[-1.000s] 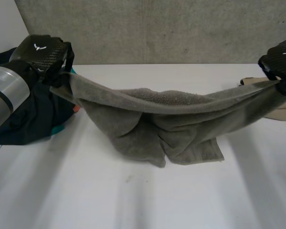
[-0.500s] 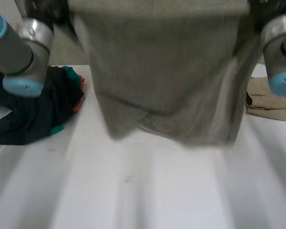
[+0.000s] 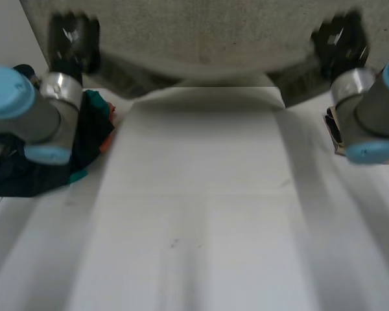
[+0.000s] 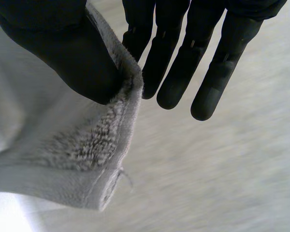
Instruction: Fold the laundry.
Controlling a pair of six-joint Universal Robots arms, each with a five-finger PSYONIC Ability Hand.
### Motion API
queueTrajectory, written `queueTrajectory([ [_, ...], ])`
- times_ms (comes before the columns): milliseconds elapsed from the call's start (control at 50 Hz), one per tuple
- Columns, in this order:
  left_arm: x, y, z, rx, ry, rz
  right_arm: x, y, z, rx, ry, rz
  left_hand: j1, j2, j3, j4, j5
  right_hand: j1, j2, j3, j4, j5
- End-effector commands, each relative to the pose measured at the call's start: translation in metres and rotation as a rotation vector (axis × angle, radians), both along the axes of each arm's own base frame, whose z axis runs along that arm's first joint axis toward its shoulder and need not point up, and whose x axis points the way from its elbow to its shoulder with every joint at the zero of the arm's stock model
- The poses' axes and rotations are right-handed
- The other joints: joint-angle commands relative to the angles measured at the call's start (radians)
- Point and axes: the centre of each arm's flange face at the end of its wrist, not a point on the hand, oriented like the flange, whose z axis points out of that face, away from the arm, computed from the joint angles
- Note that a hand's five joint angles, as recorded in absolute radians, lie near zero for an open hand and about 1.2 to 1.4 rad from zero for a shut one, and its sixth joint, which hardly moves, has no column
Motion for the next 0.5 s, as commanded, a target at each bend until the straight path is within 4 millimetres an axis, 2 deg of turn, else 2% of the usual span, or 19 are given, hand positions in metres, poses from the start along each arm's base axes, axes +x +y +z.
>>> queueTrajectory([
  [20, -0.003, 0.025, -0.101, 0.281, -0.117, -0.047, -0.003, 0.015, -0.105, 0.37, 0.082, 0.025, 0.252, 0.199, 0.202, 0.195, 0.232, 0.263, 0.222, 0.206, 0.197, 0.223],
  [60, -0.003, 0.039, -0.121, 0.357, -0.176, -0.062, -0.006, 0.019, -0.114, 0.415, 0.093, 0.019, 0.252, 0.199, 0.202, 0.195, 0.232, 0.263, 0.222, 0.206, 0.197, 0.223],
  [120, 0.002, 0.055, -0.136, 0.443, -0.248, -0.061, -0.012, 0.029, -0.126, 0.496, 0.114, 0.009, 0.252, 0.199, 0.202, 0.195, 0.232, 0.263, 0.222, 0.206, 0.197, 0.223],
  [140, 0.006, 0.069, -0.138, 0.498, -0.303, -0.057, -0.015, 0.033, -0.13, 0.528, 0.124, 0.004, 0.252, 0.199, 0.202, 0.195, 0.232, 0.263, 0.222, 0.206, 0.197, 0.223],
  [180, 0.011, 0.081, -0.135, 0.541, -0.352, -0.051, -0.025, 0.043, -0.132, 0.594, 0.153, -0.012, 0.252, 0.199, 0.202, 0.195, 0.232, 0.263, 0.222, 0.206, 0.197, 0.223],
  [200, 0.017, 0.096, -0.131, 0.593, -0.415, -0.046, -0.03, 0.048, -0.13, 0.62, 0.162, -0.02, 0.252, 0.199, 0.202, 0.195, 0.232, 0.263, 0.222, 0.206, 0.197, 0.223],
  [260, 0.025, 0.121, -0.123, 0.672, -0.501, -0.036, -0.043, 0.074, -0.108, 0.702, 0.211, -0.036, 0.252, 0.199, 0.202, 0.195, 0.232, 0.263, 0.222, 0.206, 0.197, 0.223],
  [300, 0.038, 0.147, -0.113, 0.769, -0.571, -0.004, -0.051, 0.092, -0.098, 0.764, 0.255, -0.042, 0.252, 0.199, 0.202, 0.195, 0.232, 0.263, 0.222, 0.206, 0.197, 0.223],
  [320, 0.043, 0.158, -0.112, 0.812, -0.596, 0.005, -0.061, 0.111, -0.093, 0.844, 0.31, -0.052, 0.252, 0.199, 0.202, 0.195, 0.232, 0.263, 0.222, 0.206, 0.197, 0.223],
  [340, 0.048, 0.169, -0.109, 0.855, -0.621, 0.013, -0.068, 0.12, -0.092, 0.892, 0.34, -0.059, 0.252, 0.199, 0.202, 0.195, 0.232, 0.263, 0.222, 0.206, 0.197, 0.223],
  [360, 0.056, 0.193, -0.107, 0.946, -0.67, 0.01, -0.074, 0.13, -0.09, 0.934, 0.372, -0.065, 0.252, 0.199, 0.202, 0.195, 0.232, 0.263, 0.222, 0.206, 0.197, 0.223],
  [400, 0.061, 0.216, -0.106, 1.03, -0.724, -0.013, -0.091, 0.153, -0.087, 1.026, 0.462, -0.068, 0.252, 0.199, 0.202, 0.195, 0.232, 0.263, 0.222, 0.206, 0.197, 0.223],
  [440, 0.067, 0.239, -0.103, 1.101, -0.796, -0.053, -0.099, 0.162, -0.089, 1.046, 0.519, -0.07, 0.252, 0.199, 0.202, 0.195, 0.232, 0.263, 0.222, 0.206, 0.197, 0.223],
  [500, 0.065, 0.241, -0.101, 1.06, -0.82, -0.075, -0.105, 0.162, -0.093, 1.013, 0.577, -0.08, 0.252, 0.199, 0.202, 0.195, 0.232, 0.263, 0.222, 0.206, 0.197, 0.223],
])
